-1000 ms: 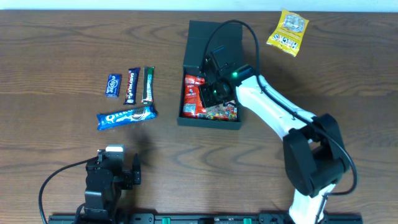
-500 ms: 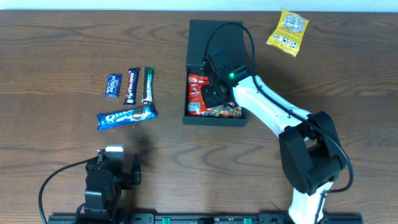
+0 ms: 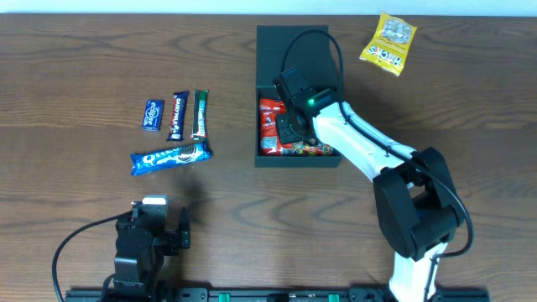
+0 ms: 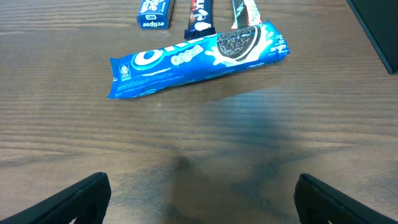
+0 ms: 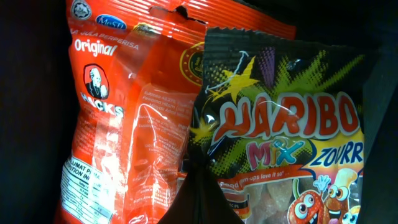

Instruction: Pack container

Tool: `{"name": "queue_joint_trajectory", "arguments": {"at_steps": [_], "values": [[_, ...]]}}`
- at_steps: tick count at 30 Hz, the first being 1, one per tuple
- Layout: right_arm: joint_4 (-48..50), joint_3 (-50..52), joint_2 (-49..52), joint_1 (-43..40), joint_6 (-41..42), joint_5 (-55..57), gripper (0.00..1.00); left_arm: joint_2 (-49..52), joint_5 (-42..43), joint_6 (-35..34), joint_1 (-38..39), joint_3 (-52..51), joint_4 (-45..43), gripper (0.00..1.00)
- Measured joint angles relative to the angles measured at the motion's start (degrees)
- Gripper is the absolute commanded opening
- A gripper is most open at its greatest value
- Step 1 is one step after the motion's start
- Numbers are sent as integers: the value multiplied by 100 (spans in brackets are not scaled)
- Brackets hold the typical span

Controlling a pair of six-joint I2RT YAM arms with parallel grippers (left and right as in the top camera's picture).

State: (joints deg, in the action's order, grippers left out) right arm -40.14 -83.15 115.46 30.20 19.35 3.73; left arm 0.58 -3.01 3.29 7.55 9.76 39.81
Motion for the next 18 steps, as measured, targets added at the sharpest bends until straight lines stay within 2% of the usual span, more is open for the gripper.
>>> {"name": "queue_joint_trajectory", "arguments": {"at_steps": [10,14,18], "values": [[-885,-564,-199,0,83,-87,1,0,0,0,0,0,0,95],[-903,-820,-968,-13,85,-149,2,0,-4,9,0,0,-2,95],[-901,-951,-1884,-116,66,-181,7,0,-52,39,0,0,0,95]]}}
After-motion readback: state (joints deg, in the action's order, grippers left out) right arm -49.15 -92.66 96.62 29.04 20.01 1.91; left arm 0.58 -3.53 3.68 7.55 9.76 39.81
